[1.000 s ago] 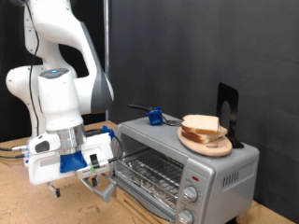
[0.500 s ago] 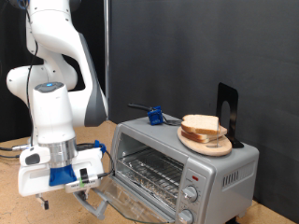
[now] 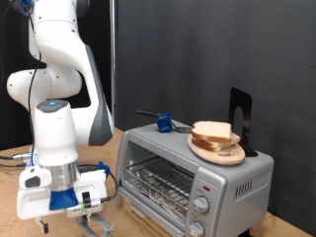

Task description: Make a piece of toast with the oven

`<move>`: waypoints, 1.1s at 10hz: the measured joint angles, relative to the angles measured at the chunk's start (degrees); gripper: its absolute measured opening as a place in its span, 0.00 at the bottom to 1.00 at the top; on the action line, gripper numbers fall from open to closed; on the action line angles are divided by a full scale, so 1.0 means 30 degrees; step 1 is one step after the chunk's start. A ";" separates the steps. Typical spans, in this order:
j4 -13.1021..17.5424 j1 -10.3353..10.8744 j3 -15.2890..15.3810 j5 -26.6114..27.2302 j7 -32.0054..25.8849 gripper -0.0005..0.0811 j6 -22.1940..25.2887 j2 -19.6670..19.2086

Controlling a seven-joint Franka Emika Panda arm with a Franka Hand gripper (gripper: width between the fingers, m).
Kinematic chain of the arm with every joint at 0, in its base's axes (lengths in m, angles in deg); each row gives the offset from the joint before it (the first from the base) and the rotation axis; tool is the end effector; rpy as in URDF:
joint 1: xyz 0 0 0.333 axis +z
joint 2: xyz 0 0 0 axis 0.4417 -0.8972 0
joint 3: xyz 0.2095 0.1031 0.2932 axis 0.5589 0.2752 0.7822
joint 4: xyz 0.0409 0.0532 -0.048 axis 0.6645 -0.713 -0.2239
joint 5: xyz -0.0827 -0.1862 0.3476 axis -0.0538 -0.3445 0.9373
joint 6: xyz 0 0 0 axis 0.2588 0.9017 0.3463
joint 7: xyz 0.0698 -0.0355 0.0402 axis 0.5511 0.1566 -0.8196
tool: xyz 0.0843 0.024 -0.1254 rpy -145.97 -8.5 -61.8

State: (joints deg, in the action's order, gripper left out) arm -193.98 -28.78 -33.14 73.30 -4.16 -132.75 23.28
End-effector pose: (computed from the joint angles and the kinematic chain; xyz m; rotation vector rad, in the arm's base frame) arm 0.4959 -0.1458 0.2064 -2.6114 1.6111 -0.2088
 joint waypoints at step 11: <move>-0.0660 -0.1872 0.0370 0.0267 -0.3185 1.00 -0.0696 -0.0043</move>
State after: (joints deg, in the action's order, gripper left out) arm -195.96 -34.40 -32.03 74.10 -13.71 -134.84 23.15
